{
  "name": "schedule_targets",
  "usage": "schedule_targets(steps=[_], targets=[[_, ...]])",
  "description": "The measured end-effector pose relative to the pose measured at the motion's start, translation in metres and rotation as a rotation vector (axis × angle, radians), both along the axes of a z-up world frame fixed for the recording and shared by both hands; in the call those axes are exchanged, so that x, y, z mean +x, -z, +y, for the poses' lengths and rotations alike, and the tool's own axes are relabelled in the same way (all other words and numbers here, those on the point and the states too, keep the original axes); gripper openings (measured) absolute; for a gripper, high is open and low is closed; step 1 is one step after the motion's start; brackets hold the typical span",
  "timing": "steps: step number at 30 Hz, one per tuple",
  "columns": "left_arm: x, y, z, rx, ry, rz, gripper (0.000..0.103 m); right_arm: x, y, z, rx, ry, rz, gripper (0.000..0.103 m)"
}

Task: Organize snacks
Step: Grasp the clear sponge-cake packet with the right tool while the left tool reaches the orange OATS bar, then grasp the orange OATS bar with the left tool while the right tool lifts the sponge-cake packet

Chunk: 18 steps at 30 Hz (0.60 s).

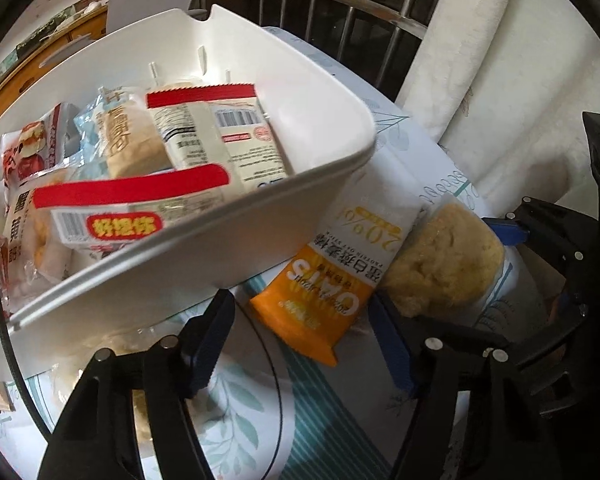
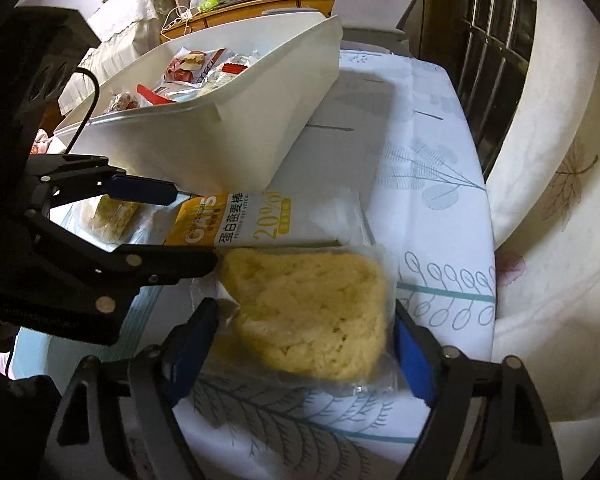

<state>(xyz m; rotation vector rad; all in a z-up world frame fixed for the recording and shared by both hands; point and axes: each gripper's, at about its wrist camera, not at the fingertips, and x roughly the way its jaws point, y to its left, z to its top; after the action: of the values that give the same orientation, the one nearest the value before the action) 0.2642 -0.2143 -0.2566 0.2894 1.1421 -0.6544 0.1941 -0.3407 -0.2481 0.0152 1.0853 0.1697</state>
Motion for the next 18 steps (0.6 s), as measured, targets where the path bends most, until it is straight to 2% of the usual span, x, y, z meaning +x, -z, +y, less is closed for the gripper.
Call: schedule_targets(steps=[4,8,11,16,18], targets=[[0.0,0.001,-0.009,0.001,0.016,-0.002,0.065,-0.002,-0.002,-0.004,0.005,0.018,0.01,0.078],[-0.004,0.001,-0.018,0.018,0.027,0.001,0.054,-0.005,-0.004,-0.011,0.005,0.041,0.029,0.078],[-0.005,0.002,-0.021,0.035,0.027,0.002,0.05,-0.009,-0.006,-0.016,0.007,0.057,0.043,0.077],[-0.006,0.007,-0.028,0.079,0.028,-0.011,0.049,-0.022,-0.014,-0.027,0.015,0.084,0.05,0.067],[-0.007,0.007,-0.03,0.08,0.021,-0.007,0.049,-0.026,-0.015,-0.03,0.003,0.091,0.054,0.066]])
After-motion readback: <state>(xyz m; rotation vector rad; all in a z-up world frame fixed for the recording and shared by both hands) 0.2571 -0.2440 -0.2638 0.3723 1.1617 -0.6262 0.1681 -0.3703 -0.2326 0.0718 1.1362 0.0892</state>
